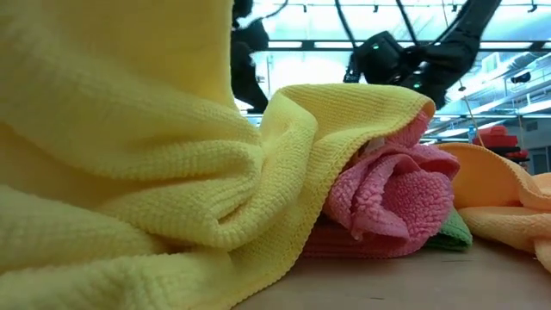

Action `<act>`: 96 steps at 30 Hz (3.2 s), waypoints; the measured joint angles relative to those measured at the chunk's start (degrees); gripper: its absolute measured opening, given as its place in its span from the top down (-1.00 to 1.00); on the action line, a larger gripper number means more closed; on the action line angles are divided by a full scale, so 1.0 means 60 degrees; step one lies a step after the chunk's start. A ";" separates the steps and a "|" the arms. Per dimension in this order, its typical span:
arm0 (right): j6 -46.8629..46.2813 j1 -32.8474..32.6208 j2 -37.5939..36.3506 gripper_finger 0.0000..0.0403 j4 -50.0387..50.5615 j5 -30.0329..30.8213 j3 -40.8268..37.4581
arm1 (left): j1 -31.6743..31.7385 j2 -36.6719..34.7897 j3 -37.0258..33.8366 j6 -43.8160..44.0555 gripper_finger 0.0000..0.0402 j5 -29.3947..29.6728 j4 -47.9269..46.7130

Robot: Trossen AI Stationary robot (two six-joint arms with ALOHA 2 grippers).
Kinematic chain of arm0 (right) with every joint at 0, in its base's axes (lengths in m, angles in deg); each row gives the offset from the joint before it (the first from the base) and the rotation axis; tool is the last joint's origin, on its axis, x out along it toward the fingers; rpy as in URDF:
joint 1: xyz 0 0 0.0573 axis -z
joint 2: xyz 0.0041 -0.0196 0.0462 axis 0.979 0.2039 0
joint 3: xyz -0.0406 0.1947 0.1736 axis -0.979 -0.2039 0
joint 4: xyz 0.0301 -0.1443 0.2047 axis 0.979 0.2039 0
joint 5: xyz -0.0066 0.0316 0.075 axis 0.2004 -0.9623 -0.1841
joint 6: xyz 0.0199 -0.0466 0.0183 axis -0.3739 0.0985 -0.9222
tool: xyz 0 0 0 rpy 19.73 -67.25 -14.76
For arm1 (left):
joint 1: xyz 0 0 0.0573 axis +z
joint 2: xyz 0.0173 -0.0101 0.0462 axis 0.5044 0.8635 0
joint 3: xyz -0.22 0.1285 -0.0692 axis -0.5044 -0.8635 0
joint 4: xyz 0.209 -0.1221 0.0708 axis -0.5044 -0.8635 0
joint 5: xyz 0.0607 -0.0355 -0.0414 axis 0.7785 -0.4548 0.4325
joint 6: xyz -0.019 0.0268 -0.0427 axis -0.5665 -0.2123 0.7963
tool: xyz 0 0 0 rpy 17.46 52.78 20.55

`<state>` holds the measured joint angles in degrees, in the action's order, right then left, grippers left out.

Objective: Fold microfiber towels
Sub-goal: Fold the orange microfiber towel

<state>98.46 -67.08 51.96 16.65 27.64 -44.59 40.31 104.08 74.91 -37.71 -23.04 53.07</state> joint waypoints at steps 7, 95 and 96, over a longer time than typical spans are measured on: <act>-0.0196 -0.0002 0.0430 -0.20 0.0527 0.0001 0.0760 | -0.0302 -0.0565 -0.0364 0.0084 0.65 -0.0004 0.0083; -0.2751 0.0675 -0.1375 0.74 0.4165 -0.3985 0.0811 | -0.1368 0.3648 -0.0222 -0.1004 0.90 0.1480 0.4734; -0.2722 0.0675 -0.1425 0.69 0.4265 -0.3978 0.0811 | -0.1368 0.3648 -0.0222 -0.0952 0.89 0.1461 0.4691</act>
<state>82.13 -63.03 43.41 42.24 3.77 -39.72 32.10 125.97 73.58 -43.42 -14.28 81.22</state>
